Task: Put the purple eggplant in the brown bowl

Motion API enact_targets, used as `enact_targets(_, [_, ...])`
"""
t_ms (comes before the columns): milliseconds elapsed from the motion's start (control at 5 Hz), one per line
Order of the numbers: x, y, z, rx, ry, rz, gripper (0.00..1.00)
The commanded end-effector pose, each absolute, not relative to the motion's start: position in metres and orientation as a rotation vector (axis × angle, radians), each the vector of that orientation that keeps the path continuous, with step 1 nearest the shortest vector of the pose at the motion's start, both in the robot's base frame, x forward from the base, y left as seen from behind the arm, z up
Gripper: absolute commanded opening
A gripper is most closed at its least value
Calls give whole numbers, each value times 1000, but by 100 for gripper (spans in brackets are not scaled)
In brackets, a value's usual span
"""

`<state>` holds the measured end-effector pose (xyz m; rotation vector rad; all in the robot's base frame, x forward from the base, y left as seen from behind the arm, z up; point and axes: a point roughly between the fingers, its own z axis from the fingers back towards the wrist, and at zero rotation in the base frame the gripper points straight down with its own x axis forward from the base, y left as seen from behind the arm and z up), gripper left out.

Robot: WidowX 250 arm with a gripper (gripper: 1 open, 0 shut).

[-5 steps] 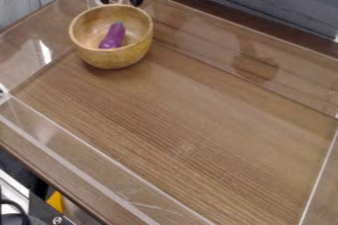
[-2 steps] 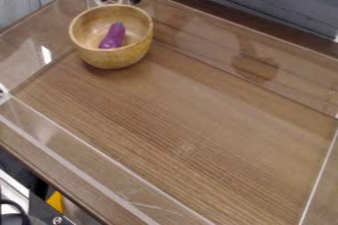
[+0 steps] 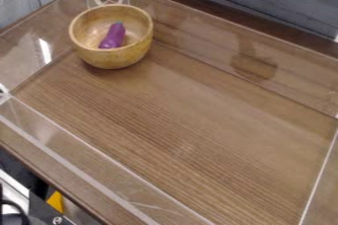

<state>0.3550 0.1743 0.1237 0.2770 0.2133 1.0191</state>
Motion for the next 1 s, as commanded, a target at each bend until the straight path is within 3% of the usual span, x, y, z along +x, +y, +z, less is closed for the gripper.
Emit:
enact_targets(0, [359, 189, 147, 286, 125, 1021, 0])
enact_targets(200, [356, 184, 143, 298, 127, 1037, 100])
enact_targets(800, [348, 179, 129, 292, 164, 1156, 100])
